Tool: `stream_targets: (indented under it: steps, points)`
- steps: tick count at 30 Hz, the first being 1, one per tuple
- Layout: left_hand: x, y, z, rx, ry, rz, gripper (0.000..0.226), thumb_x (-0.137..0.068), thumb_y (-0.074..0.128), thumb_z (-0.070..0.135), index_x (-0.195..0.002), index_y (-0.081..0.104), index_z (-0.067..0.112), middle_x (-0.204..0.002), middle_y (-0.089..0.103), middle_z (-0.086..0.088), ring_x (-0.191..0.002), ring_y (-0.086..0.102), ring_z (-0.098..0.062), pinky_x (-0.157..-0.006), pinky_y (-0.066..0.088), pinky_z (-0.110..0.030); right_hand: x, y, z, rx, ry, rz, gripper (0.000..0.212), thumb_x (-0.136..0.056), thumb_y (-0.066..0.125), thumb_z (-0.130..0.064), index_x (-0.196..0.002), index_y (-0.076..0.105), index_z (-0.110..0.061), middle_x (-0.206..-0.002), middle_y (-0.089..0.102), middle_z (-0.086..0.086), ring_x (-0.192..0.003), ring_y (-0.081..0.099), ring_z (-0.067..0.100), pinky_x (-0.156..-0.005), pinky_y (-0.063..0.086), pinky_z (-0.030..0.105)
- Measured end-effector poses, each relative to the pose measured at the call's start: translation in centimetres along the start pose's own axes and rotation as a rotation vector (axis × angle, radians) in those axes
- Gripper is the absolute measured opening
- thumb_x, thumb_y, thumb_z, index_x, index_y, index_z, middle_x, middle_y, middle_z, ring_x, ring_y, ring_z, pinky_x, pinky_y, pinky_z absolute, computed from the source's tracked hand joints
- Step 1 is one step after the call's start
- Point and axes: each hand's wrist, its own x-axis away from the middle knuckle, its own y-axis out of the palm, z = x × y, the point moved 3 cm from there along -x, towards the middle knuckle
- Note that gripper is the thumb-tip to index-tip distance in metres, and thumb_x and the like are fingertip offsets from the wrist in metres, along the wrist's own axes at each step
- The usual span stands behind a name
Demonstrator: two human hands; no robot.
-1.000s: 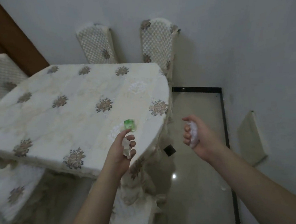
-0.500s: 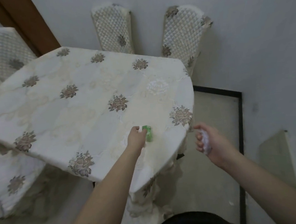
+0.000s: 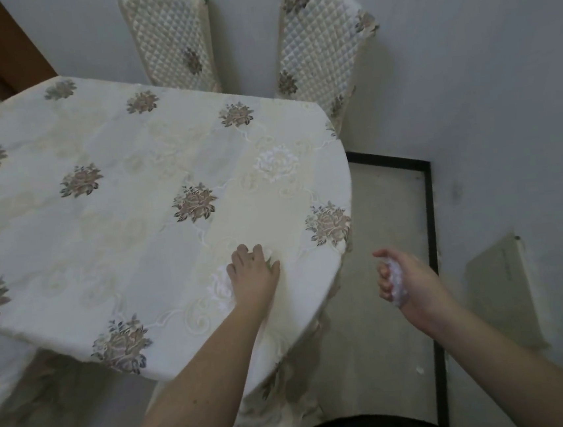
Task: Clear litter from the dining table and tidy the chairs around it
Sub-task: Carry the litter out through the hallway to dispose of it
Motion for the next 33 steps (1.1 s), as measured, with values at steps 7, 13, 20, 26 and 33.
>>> stream_targets:
  steps: [7, 13, 20, 26, 33]
  points:
    - [0.8, 2.3, -0.6, 0.128, 0.04, -0.038, 0.053, -0.091, 0.044, 0.037, -0.136, 0.043, 0.01, -0.147, 0.037, -0.021, -0.14, 0.027, -0.036, -0.113, 0.02, -0.049, -0.8, -0.4, 0.5, -0.022, -0.006, 0.012, 0.014, -0.097, 0.042, -0.021, -0.09, 0.051, -0.013, -0.049, 0.035, -0.004, -0.035, 0.029, 0.007, -0.036, 0.021, 0.018]
    - [0.8, 2.4, 0.2, 0.258, 0.149, -0.007, 0.049, -0.086, 0.045, -0.001, -0.134, 0.045, 0.005, -0.136, 0.045, -0.023, -0.128, 0.039, -0.041, -0.107, 0.034, -0.051, -1.2, -2.2, 0.1, -0.046, -0.034, 0.039, 0.014, -0.097, 0.043, -0.022, -0.091, 0.052, -0.014, -0.053, 0.035, -0.003, -0.038, 0.031, 0.007, -0.037, 0.023, 0.02]
    - [1.6, 0.9, 4.8, 0.293, 0.221, -0.094, 0.054, -0.084, 0.026, 0.012, -0.135, 0.045, 0.009, -0.129, 0.044, -0.019, -0.122, 0.038, -0.037, -0.105, 0.032, -0.047, -1.2, -9.1, -0.1, -0.168, -0.067, 0.15, 0.015, -0.096, 0.044, -0.023, -0.085, 0.052, -0.016, -0.051, 0.036, -0.004, -0.036, 0.032, 0.007, -0.037, 0.024, 0.018]
    - [4.1, 0.1, 14.6, 0.531, 0.432, -0.254, 0.04, -0.09, 0.044, 0.008, -0.129, 0.05, 0.015, -0.122, 0.04, -0.005, -0.106, 0.045, -0.017, -0.087, 0.039, -0.023, -2.1, -17.1, 0.7, -0.294, -0.073, 0.252, 0.023, -0.099, 0.038, -0.028, -0.081, 0.048, -0.018, -0.044, 0.035, -0.008, -0.034, 0.029, 0.005, -0.035, 0.023, 0.016]
    - [7.9, 3.4, 23.5, 0.923, 0.101, -0.682, 0.03, -0.075, 0.057, 0.011, -0.097, 0.059, 0.031, -0.1, 0.058, -0.004, -0.055, 0.054, -0.01, -0.061, 0.047, -0.029, -4.2, -25.7, 0.4, -0.281, -0.091, 0.371, 0.033, -0.097, 0.052, -0.03, -0.067, 0.042, -0.02, -0.053, 0.043, -0.001, -0.036, 0.04, 0.007, -0.037, 0.028, 0.015]
